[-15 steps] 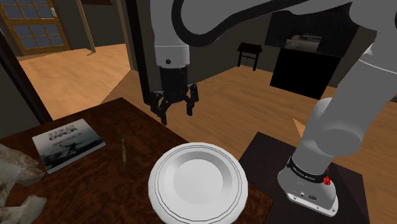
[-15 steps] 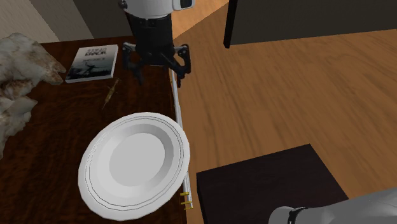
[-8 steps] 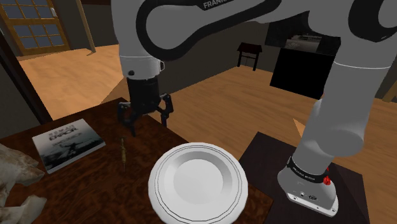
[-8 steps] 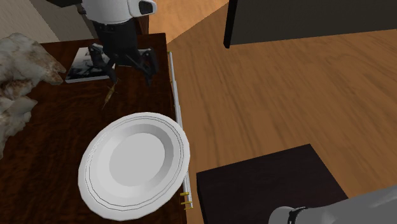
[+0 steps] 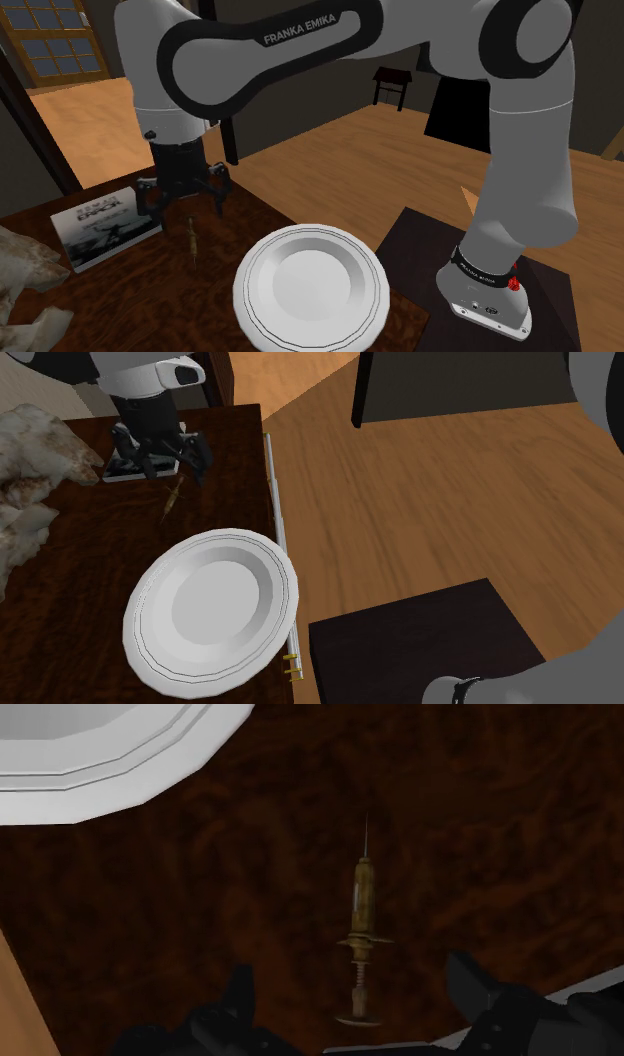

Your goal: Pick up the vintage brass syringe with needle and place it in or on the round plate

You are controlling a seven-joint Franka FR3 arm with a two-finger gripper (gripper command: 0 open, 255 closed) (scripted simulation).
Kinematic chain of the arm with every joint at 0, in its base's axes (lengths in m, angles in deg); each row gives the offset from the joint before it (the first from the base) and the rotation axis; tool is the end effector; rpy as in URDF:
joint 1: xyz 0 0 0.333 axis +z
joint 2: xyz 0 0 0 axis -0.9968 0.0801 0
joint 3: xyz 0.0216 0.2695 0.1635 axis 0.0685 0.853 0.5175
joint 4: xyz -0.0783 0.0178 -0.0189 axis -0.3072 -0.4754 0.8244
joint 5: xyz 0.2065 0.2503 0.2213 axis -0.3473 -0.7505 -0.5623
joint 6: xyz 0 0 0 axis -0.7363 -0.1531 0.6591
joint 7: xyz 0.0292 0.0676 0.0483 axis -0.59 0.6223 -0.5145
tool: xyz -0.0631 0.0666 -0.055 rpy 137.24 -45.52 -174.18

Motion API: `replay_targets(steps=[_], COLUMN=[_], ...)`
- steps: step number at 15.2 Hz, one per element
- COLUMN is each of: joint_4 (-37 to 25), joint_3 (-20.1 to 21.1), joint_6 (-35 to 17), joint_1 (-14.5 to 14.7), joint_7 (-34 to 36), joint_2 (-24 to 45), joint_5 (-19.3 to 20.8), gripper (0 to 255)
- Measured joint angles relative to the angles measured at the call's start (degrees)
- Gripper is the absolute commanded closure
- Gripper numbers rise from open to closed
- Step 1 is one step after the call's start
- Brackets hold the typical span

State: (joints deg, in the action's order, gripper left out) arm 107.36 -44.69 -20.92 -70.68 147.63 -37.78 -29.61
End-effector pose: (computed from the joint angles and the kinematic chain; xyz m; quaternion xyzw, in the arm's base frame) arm 0.5004 0.4284 0.4542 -0.9827 0.1732 0.0474 0.0449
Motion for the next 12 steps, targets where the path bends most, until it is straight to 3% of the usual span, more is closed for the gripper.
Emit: replay_targets(steps=[5,12], joint_4=[2.60,2.87], joint_3=[-0.15,-0.21], joint_6=[-3.53,-3.99], joint_1=[0.39,0.37], joint_7=[0.53,0.49], joint_2=[0.99,1.17], joint_5=[0.54,0.63], gripper=[0,0])
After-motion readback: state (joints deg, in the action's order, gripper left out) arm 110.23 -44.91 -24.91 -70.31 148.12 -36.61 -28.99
